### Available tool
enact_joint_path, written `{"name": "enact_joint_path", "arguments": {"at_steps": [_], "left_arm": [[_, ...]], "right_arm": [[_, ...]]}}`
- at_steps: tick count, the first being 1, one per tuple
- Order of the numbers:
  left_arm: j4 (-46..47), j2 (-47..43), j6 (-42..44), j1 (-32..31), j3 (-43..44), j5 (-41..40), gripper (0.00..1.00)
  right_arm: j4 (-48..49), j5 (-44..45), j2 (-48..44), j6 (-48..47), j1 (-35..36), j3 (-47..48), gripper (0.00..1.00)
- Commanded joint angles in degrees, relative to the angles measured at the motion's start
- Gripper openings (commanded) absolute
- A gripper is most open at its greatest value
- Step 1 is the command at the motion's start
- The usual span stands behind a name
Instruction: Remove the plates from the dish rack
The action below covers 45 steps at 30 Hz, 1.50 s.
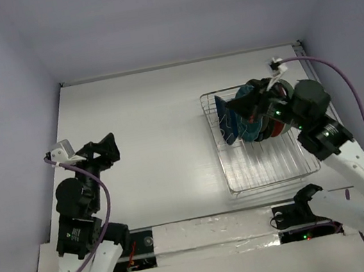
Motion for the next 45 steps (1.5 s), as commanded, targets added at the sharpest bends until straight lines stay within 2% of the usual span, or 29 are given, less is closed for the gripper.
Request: {"name": "enact_joint_path", "arguments": {"at_steps": [1,3,4,8,9,10,11,12,13,16,19,20,22,23,24,25,27,29,33,36,38,41,45], "left_arm": [[1.3,0.0,0.3,-0.1,-0.9,0.2,0.7],[1.3,-0.8,0.0,-0.1,-1.1,0.2,0.71],[1.4,-1.0,-0.1,-0.1,-1.1,0.2,0.71],[2.5,-1.5,-0.5,-0.1,-1.7,0.2,0.72],[2.6,-1.5,-0.5,-0.1,-1.7,0.2,0.72],[2.5,-1.7,-0.5,-0.1,-1.8,0.2,0.64],[2.5,-1.8,-0.6,-0.1,-1.8,0.2,0.55],[2.4,-1.9,-0.8,-0.1,-1.8,0.2,0.43],[2.2,-2.1,-1.0,-0.1,-1.9,0.2,0.24],[1.7,-3.0,-1.0,-0.1,-1.5,0.2,0.0],[1.0,-3.5,-1.1,-0.1,-1.5,0.2,0.0],[0.8,-3.4,-1.2,-0.1,-1.4,0.2,0.0],[0.5,-3.0,-1.4,-0.1,-1.5,0.2,0.0],[0.5,-2.9,-1.4,-0.1,-1.4,0.2,0.0],[0.5,-2.9,-1.5,-0.1,-1.4,0.2,0.0],[0.4,-2.9,-1.7,-0.1,-1.6,0.2,0.07],[0.2,-2.9,-1.7,-0.1,-1.5,0.2,0.12],[0.1,-3.0,-1.9,-0.1,-1.5,0.2,0.19],[-0.2,-3.3,-2.0,-0.1,-1.5,0.2,0.27],[-0.1,-3.3,-2.1,-0.1,-1.5,0.2,0.34],[-0.2,-3.3,-2.2,-0.1,-1.5,0.2,0.38],[-0.6,-3.6,-2.4,-0.1,-1.3,0.2,0.4],[-0.4,-4.0,-2.5,-0.1,-1.5,0.2,0.41]], "right_arm": [[-3.0,14.5,5.8,-5.0,6.2,5.6,0.09],[-4.0,19.2,7.8,-5.6,8.3,5.9,0.16],[-4.9,21.0,9.7,-6.5,9.1,6.3,0.26],[-10.4,31.2,14.5,-9.6,12.9,9.6,0.5],[-12.7,33.3,15.1,-10.0,13.4,10.1,0.52],[-13.8,37.6,15.9,-10.6,14.0,10.6,0.53],[-14.6,39.1,16.4,-10.8,14.0,11.4,0.4],[-15.6,40.0,17.3,-11.4,14.0,11.8,0.16],[-16.0,41.5,17.9,-12.6,14.0,12.0,0.0],[-18.4,45.8,21.6,-13.2,14.0,13.8,0.0],[-19.2,49.4,25.3,-13.0,14.0,14.6,0.0],[-19.2,50.2,26.1,-13.1,14.0,14.4,0.19],[-19.9,50.8,29.3,-13.5,14.0,15.1,0.42],[-20.5,50.8,30.4,-13.3,14.0,15.6,0.57],[-21.1,50.9,31.7,-13.3,14.0,15.9,0.62],[-21.2,51.2,32.6,-13.4,14.0,16.3,0.63],[-21.9,52.1,36.0,-13.4,14.0,16.8,0.64],[-22.1,54.9,39.1,-13.4,14.0,17.2,0.62],[-23.9,57.6,43.4,-13.5,14.0,18.5,0.51],[-25.7,60.3,45.2,-13.5,14.0,20.2,0.32],[-27.1,62.7,46.5,-13.1,14.0,21.5,0.12],[-29.4,66.1,47.1,-13.2,15.2,23.7,0.02],[-33.4,71.6,46.9,-12.9,17.4,27.4,0.0]]}}
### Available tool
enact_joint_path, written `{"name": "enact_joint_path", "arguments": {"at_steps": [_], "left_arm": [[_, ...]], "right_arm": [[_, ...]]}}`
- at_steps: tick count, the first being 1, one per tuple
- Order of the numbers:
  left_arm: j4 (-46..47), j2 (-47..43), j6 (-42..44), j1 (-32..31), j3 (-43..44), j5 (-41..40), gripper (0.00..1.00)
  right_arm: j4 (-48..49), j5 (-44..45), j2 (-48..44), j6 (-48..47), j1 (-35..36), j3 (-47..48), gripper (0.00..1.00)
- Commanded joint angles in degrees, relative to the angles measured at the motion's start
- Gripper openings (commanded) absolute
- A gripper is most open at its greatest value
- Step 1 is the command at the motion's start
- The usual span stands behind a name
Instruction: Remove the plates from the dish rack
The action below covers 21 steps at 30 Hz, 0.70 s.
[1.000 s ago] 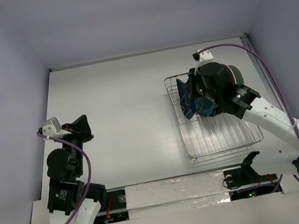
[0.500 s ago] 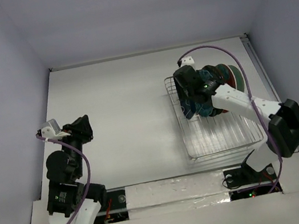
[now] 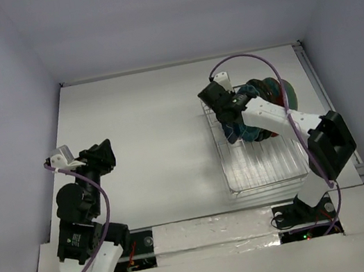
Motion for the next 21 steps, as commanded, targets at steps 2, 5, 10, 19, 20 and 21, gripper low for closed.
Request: {"name": "enact_joint_path", "arguments": {"at_steps": [2,5,10,19,20,21], "left_arm": [[1.6,-0.9,-0.4,-0.1,0.2,0.2,0.42],[1.5,-1.2,-0.3,-0.1,0.1,0.2,0.44],[1.6,-1.3,-0.4,-0.1,0.1,0.2,0.45],[1.7,-1.7,-0.4,-0.1,0.1,0.2,0.46],[1.7,-1.7,-0.5,-0.1,0.1,0.2,0.46],[1.7,-1.5,-0.5,-0.1,0.1,0.2,0.46]], "right_arm": [[-3.3,12.2,-1.9,0.6,2.5,8.4,0.0],[-5.3,17.4,-2.7,1.5,3.5,12.0,0.0],[-5.9,19.4,-7.7,1.9,4.7,15.9,0.0],[27.0,-20.9,-14.1,7.8,5.9,5.7,0.0],[28.9,-25.4,-10.1,10.3,5.9,6.4,0.0],[31.4,-26.7,-7.5,11.3,7.4,7.6,0.0]]}}
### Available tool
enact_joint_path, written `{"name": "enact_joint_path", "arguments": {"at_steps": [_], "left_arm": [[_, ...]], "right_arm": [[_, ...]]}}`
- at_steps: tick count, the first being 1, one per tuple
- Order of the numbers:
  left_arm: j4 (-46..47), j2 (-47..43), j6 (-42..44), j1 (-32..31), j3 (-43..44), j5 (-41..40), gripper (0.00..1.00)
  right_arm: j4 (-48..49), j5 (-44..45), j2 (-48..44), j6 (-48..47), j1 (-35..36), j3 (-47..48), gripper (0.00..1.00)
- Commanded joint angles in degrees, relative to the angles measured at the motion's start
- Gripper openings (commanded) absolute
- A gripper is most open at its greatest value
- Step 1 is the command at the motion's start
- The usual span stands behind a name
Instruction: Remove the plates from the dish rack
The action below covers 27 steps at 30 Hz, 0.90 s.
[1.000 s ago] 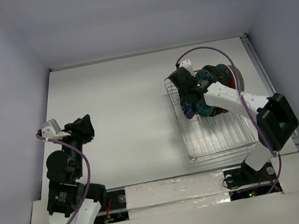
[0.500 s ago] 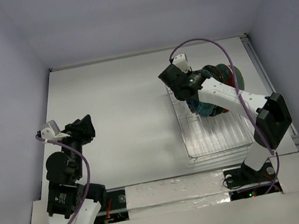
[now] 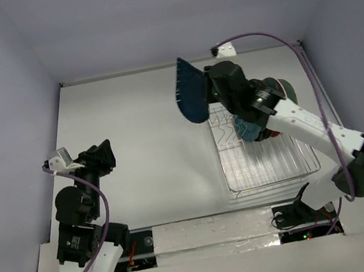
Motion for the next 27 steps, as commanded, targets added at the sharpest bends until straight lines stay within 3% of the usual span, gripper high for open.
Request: {"name": "enact_joint_path", "arguments": {"at_steps": [1,9,16,24,25,27], "left_arm": [[1.7,-0.3,-0.3,-0.1,0.0,0.2,0.46],[1.9,-0.2,-0.1,-0.1,0.1,0.2,0.46],[2.4,-0.2,-0.2,-0.1,-0.1,0.2,0.47],[2.3,-0.1,-0.2,-0.1,-0.2,0.2,0.47],[2.3,-0.2,-0.1,-0.1,-0.1,0.2,0.47],[2.3,-0.2,-0.1,-0.1,-0.2,0.2,0.47]], "right_arm": [[22.1,-18.3,9.7,7.1,3.1,4.3,0.0],[29.3,-30.9,39.9,17.7,5.0,27.1,0.0],[24.5,-33.5,57.1,25.6,5.5,44.8,0.0],[26.0,-37.0,64.5,33.4,6.1,47.2,0.0],[26.3,-37.4,65.1,33.9,6.7,47.0,0.03],[27.4,-40.2,66.5,35.9,6.7,46.5,0.21]]}}
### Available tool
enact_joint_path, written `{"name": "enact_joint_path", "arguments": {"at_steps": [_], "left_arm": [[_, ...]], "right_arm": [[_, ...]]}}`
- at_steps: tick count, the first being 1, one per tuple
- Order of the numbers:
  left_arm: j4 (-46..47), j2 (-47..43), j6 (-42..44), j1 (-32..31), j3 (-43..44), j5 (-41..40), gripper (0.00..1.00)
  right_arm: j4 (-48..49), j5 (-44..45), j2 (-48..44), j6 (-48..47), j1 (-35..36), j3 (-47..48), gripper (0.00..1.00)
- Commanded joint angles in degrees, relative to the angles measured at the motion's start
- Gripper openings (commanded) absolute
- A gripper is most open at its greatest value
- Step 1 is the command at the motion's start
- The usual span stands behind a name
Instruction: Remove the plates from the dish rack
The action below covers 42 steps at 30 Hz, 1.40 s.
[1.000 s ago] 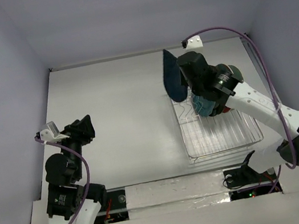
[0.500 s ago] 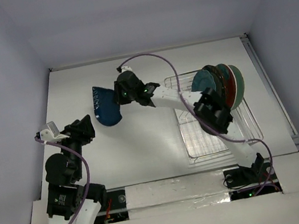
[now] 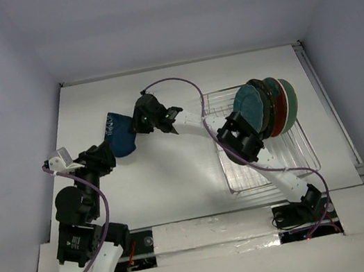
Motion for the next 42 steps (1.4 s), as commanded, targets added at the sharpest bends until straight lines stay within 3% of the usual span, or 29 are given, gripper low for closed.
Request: {"name": "enact_joint_path", "arguments": {"at_steps": [1,5,14,21,27,37,41,42], "left_arm": [[2.2,-0.2,-0.2,-0.1,-0.2,0.2,0.47],[2.2,0.1,-0.2,-0.1,-0.1,0.2,0.47],[2.4,0.5,-0.2,-0.1,-0.2,0.2,0.47],[2.5,0.9,-0.2,-0.1,-0.2,0.2,0.47],[2.5,1.1,-0.2,-0.1,-0.3,0.2,0.47],[2.4,1.5,-0.2,-0.1,-0.3,0.2,0.47],[2.3,1.5,0.1,-0.1,-0.1,0.2,0.47],[2.3,1.6,0.3,-0.1,-0.1,0.2,0.47]], "right_arm": [[11.7,-6.1,0.4,6.1,1.1,3.9,0.21],[13.4,-7.2,1.2,7.4,1.6,3.6,0.43],[13.2,-10.1,0.0,5.0,1.6,0.8,0.79],[-2.9,-4.2,-1.2,-3.8,1.6,3.4,0.94],[-7.3,2.1,-3.4,-8.2,1.6,1.9,0.98],[-3.7,9.6,-17.8,-13.0,1.6,-8.0,0.95],[-1.5,13.1,-27.6,-16.0,1.6,-15.9,0.71],[-1.4,16.6,-33.0,-16.9,1.6,-19.8,0.53]]}}
